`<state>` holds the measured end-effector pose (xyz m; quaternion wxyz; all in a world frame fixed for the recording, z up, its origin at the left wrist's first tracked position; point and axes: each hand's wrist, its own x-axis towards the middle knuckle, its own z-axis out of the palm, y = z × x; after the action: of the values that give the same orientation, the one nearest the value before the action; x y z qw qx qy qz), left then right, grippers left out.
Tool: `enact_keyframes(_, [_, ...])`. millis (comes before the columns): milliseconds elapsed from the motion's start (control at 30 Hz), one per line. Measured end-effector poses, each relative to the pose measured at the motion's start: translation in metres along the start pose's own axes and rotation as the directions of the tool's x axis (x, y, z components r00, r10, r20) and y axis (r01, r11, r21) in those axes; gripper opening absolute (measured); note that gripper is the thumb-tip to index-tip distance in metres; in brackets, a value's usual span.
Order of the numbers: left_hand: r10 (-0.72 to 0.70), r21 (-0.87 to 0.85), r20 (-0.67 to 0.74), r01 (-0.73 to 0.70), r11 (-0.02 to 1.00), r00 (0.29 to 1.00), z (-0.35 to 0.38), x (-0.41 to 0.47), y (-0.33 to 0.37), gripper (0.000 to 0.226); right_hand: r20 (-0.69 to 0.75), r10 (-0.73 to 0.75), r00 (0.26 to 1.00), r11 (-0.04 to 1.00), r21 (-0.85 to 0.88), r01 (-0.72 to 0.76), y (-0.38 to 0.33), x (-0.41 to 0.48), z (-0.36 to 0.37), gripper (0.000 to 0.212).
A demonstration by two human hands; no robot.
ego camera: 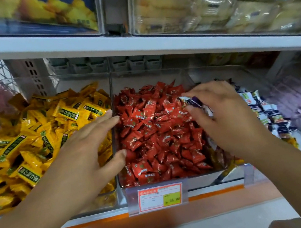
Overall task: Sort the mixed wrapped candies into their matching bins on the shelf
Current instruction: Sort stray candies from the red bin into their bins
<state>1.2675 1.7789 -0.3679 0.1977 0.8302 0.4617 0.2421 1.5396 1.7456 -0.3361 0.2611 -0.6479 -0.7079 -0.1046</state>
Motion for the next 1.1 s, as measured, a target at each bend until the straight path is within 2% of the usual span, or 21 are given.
enact_keyframes(100, [0.000, 0.028, -0.016, 0.001, 1.000, 1.000, 0.002, 0.001, 0.001, 0.079, -0.099, 0.194, 0.976, 0.976, -0.082, -0.202, 0.038, -0.005, -0.007, 0.026])
enact_keyframes(267, [-0.007, 0.040, -0.051, 0.009, 0.999, 0.999, 0.004, -0.001, 0.003, 0.078, 0.019, 0.478, 0.878, 0.870, -0.149, -0.470, 0.068, -0.007, -0.013, 0.045])
enact_keyframes(333, [-0.011, 0.041, -0.053, 0.013, 0.999, 0.999, 0.003, -0.001, 0.004, 0.077, -0.010, 0.467, 0.884, 0.878, -0.112, -0.465, 0.060, -0.007, -0.018, 0.057])
enact_keyframes(433, [-0.016, 0.037, -0.027, 0.017, 0.999, 0.999, 0.001, -0.002, 0.006, 0.079, -0.054, 0.277, 0.959, 0.961, 0.029, -0.276, 0.020, -0.006, -0.025, 0.043])
enact_keyframes(500, [-0.029, 0.037, -0.016, 0.029, 0.999, 0.999, -0.001, -0.003, 0.006, 0.082, 0.139, 0.123, 0.983, 0.984, 0.112, -0.140, -0.009, -0.007, -0.022, 0.035])
enact_keyframes(533, [-0.035, 0.038, -0.010, 0.035, 0.999, 0.999, -0.001, -0.003, 0.006, 0.083, 0.295, 0.077, 0.952, 0.989, 0.096, -0.109, -0.019, -0.007, -0.015, 0.039])
enact_keyframes(567, [-0.036, 0.038, -0.004, 0.036, 0.999, 0.999, -0.002, -0.003, 0.006, 0.083, 0.461, 0.076, 0.884, 0.994, 0.030, -0.102, -0.026, -0.007, -0.006, 0.050])
enact_keyframes(633, [-0.036, 0.033, 0.008, 0.035, 0.999, 0.999, -0.002, -0.002, 0.005, 0.080, 0.688, 0.218, 0.692, 0.976, -0.172, -0.136, -0.034, -0.005, 0.020, 0.083])
enact_keyframes(667, [-0.031, 0.029, 0.008, 0.031, 0.999, 0.999, -0.002, -0.002, 0.003, 0.079, 0.728, 0.274, 0.628, 0.961, -0.232, -0.150, -0.037, -0.004, 0.033, 0.095])
enact_keyframes(733, [-0.020, 0.024, 0.006, 0.020, 1.000, 1.000, -0.002, -0.002, 0.003, 0.076, 0.759, 0.271, 0.592, 0.962, -0.222, -0.156, -0.043, -0.002, 0.052, 0.105])
enact_keyframes(833, [-0.033, 0.026, 0.040, 0.031, 0.999, 0.999, -0.003, -0.002, 0.004, 0.060, 0.808, 0.183, 0.560, 0.977, -0.084, -0.198, -0.047, 0.008, 0.044, 0.095])
enact_keyframes(900, [-0.025, 0.030, 0.047, 0.024, 0.999, 0.999, -0.004, -0.001, 0.004, 0.060, 0.808, 0.132, 0.574, 0.976, -0.004, -0.219, -0.048, 0.020, 0.021, 0.076])
enact_keyframes(1000, [-0.016, 0.023, 0.049, 0.015, 1.000, 0.999, -0.005, -0.001, 0.004, 0.065, 0.667, 0.164, 0.727, 0.975, 0.001, -0.221, -0.048, 0.041, 0.009, 0.055])
enact_keyframes(1100, [-0.020, 0.018, 0.039, 0.019, 1.000, 0.999, -0.005, -0.002, 0.004, 0.067, 0.494, 0.232, 0.838, 0.970, -0.056, -0.235, -0.049, 0.059, 0.043, 0.062])
